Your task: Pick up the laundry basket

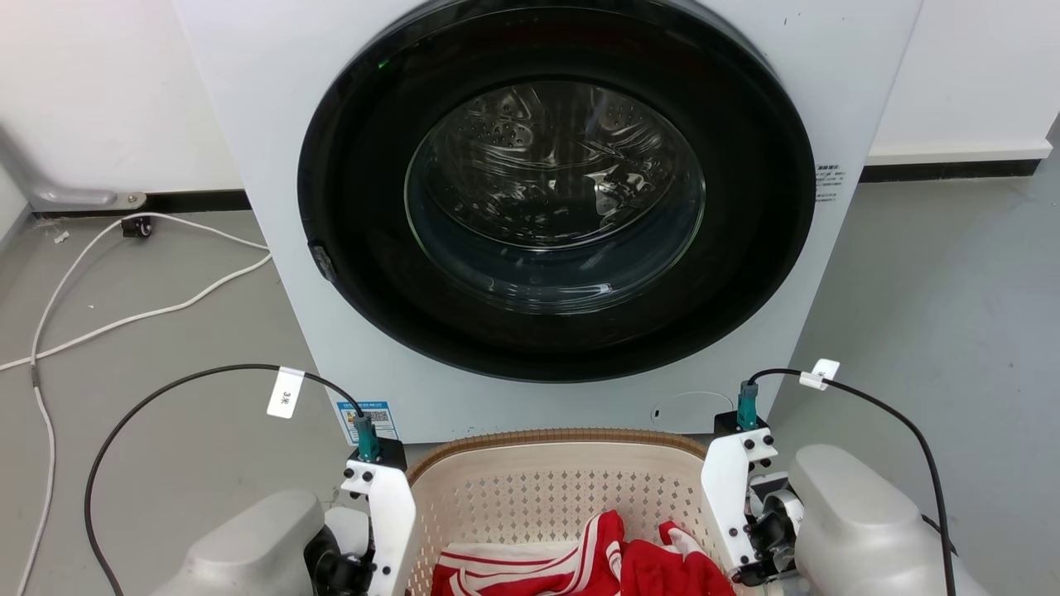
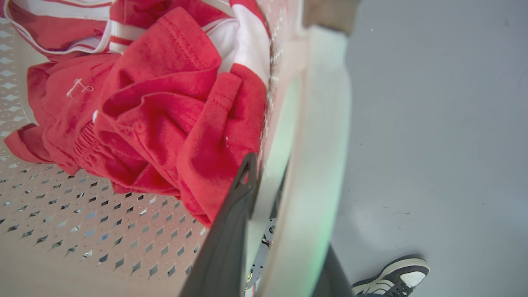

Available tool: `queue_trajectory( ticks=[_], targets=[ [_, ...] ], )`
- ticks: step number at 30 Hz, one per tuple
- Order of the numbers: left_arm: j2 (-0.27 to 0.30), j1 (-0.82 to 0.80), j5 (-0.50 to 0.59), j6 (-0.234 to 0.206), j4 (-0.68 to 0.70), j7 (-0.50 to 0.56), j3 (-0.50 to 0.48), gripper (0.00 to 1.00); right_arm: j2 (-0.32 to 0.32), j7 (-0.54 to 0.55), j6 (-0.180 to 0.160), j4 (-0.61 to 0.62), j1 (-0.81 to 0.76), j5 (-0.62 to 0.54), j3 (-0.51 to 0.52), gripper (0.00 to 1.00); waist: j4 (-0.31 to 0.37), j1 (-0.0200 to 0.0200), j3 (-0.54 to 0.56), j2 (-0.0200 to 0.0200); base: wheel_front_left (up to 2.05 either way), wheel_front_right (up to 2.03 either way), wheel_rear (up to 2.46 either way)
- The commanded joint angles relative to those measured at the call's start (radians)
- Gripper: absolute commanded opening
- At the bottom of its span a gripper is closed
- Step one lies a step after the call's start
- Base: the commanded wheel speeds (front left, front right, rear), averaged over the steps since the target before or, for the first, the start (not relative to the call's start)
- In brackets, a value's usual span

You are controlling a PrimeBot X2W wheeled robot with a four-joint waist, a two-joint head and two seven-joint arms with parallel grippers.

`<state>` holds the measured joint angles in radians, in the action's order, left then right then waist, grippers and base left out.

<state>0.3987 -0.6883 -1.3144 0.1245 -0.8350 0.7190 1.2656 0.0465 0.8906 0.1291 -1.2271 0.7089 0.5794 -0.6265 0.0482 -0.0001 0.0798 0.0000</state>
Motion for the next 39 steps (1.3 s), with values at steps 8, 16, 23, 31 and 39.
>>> queue_trajectory(
  ticks=[8, 16, 23, 31, 39],
  targets=[
    [0.002, 0.001, 0.001, 0.011, 0.003, 0.012, 0.011, 0.00, 0.007, -0.010, 0.003, 0.003, 0.029, 0.005, -0.016, 0.00, 0.002, 0.0001, -0.006, 0.0000, 0.00, 0.00, 0.00],
    [-0.001, -0.017, 0.013, 0.011, -0.001, -0.028, 0.011, 0.00, 0.006, -0.025, 0.003, -0.006, 0.047, 0.014, -0.014, 0.00, 0.003, 0.0001, -0.009, 0.0000, 0.00, 0.00, 0.00],
    [-0.008, -0.024, 0.015, 0.010, -0.018, -0.045, 0.013, 0.00, 0.006, -0.032, 0.003, -0.012, 0.053, 0.018, -0.016, 0.00, 0.000, 0.0001, -0.010, 0.0000, 0.00, 0.00, 0.00],
    [-0.007, -0.028, 0.024, 0.010, -0.023, -0.059, 0.014, 0.00, 0.006, -0.038, 0.003, -0.021, 0.061, 0.026, -0.018, 0.00, -0.006, 0.0001, -0.012, 0.0000, 0.00, 0.00, 0.00],
    [-0.010, -0.031, 0.026, 0.010, -0.032, -0.059, 0.015, 0.00, 0.006, -0.043, 0.003, -0.025, 0.063, 0.033, -0.023, 0.00, -0.008, 0.0001, -0.012, 0.0000, 0.00, 0.00, 0.00]
  ],
)
